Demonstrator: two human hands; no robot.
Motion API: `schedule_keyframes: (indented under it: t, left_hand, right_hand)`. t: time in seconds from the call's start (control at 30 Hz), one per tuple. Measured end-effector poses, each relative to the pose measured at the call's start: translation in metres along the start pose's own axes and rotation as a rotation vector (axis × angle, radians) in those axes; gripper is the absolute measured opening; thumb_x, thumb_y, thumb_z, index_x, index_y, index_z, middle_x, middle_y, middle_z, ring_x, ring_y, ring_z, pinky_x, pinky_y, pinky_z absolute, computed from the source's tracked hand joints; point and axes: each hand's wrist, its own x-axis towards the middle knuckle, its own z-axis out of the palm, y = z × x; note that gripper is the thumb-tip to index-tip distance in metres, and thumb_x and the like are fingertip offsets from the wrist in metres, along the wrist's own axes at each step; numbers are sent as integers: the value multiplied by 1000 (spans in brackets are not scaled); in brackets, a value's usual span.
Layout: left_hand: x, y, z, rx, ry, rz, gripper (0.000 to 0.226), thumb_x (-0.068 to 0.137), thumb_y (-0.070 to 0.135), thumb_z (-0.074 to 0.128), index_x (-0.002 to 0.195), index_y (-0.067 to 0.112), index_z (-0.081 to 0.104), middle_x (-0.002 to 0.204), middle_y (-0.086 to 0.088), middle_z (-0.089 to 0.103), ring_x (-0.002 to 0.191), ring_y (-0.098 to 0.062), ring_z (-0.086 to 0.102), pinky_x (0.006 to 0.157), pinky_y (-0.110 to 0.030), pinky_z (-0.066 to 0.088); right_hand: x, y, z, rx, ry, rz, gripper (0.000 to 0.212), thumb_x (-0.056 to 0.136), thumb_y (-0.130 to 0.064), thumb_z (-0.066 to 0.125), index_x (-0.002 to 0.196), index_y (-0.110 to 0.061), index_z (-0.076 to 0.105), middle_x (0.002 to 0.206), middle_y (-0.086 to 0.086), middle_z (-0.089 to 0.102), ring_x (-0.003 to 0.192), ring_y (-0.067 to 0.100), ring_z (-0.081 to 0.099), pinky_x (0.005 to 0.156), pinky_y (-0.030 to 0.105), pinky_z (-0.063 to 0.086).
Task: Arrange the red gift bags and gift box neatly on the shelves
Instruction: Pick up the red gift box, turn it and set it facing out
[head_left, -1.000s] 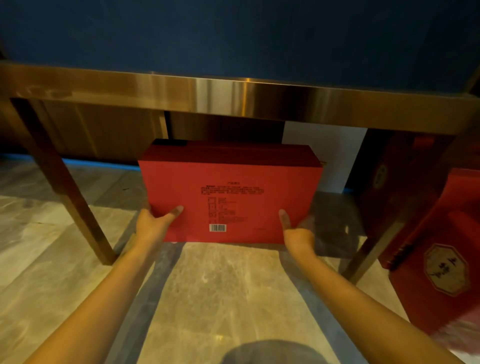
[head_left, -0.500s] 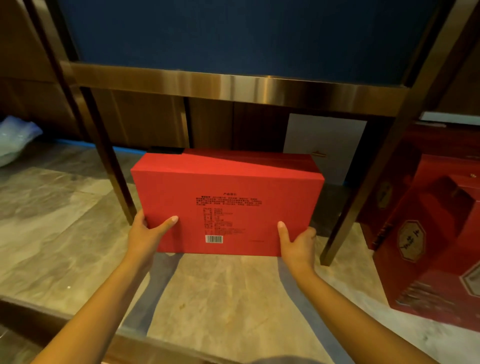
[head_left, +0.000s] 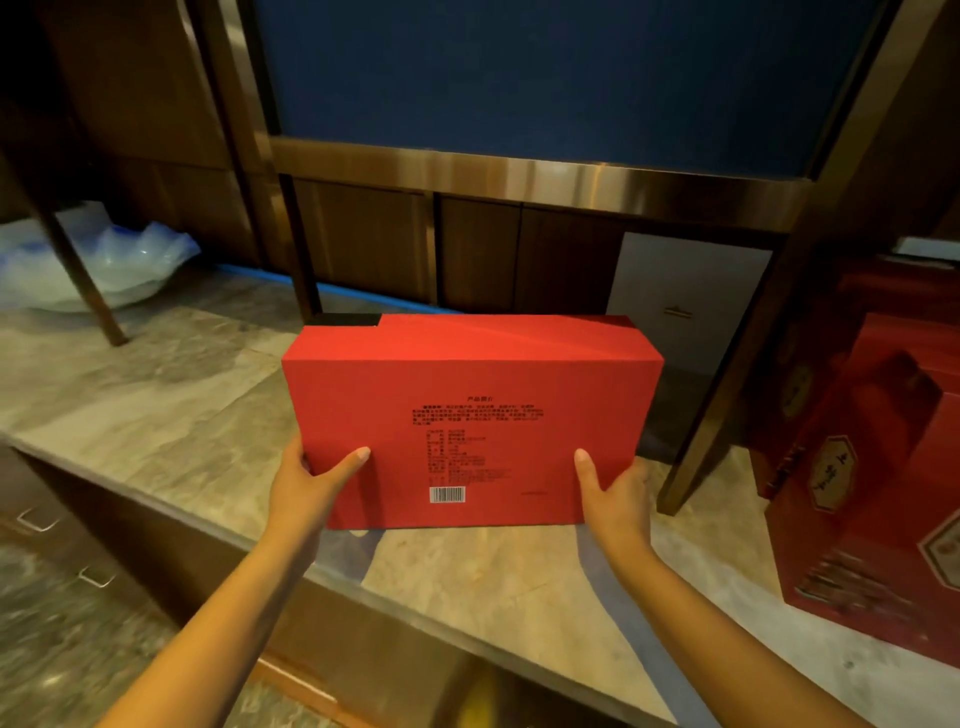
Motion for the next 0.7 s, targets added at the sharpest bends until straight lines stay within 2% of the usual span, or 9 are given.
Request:
schedule_keyframes:
  t: [0.13,0.2,0.3,0.37,0.43,0.53,0.6,0.7]
  left_hand:
    - [-10,7,4,26,-29,-47,59,77,26,74,129,15,48,119,-1,60,97,-10,60,75,-28,48]
    - [-11,7,-6,86,-44,-72,69,70,39,77,128,18,47,121,-2,59,101,-14,60,77,-31,48]
    - [-4,16,-21,197,-187,-63,97,49,69,74,131,27,43,124,3,59,111,-17,59,86,-39,52]
    - [7,30,-27,198,-335,-15,108,47,77,68,140,34,33,131,9,55,117,-10,55,97,-40,48]
    - [22,49,-30,160,-434,44,116,46,79,67,145,35,25,133,13,52,114,0,55,97,-31,45]
    - [48,75,-31,132,-561,86,134,34,72,77,147,42,10,125,23,52,103,10,58,85,-20,46]
    - [60,82,-32,130,-607,58,149,25,67,82,147,44,0,124,18,54,103,6,58,79,-20,46]
    - [67,79,-34,87,-594,93,149,22,64,84,149,40,9,131,7,54,111,-4,57,85,-28,49]
  right_hand:
    - [7,1,-8,-30,-2,3,64,83,-50,55,125,-4,42,128,19,54,121,38,51,95,53,46]
    - [3,2,-9,-38,-34,-8,66,82,-52,54,127,-5,42,128,19,55,121,37,51,95,54,46]
    - [-5,1,-15,-14,-52,-25,61,84,-46,56,127,-5,43,125,18,56,117,35,54,94,44,48]
    - [-7,-2,-21,-16,-91,-28,55,87,-37,57,128,-2,44,125,18,57,115,34,56,90,35,47]
    - [-8,-6,-25,-67,-119,-33,52,89,-33,56,130,-2,45,125,16,59,115,33,58,91,36,49]
    - [-15,-13,-22,-145,-58,-52,54,87,-37,56,129,-4,47,124,16,60,114,32,58,94,44,51]
    - [-22,-30,-17,-169,5,-37,58,88,-38,54,132,-3,42,129,18,54,117,34,55,97,44,48]
    - [-32,-64,-8,-110,-7,81,57,93,-34,48,138,-2,37,137,19,50,124,36,50,100,39,42]
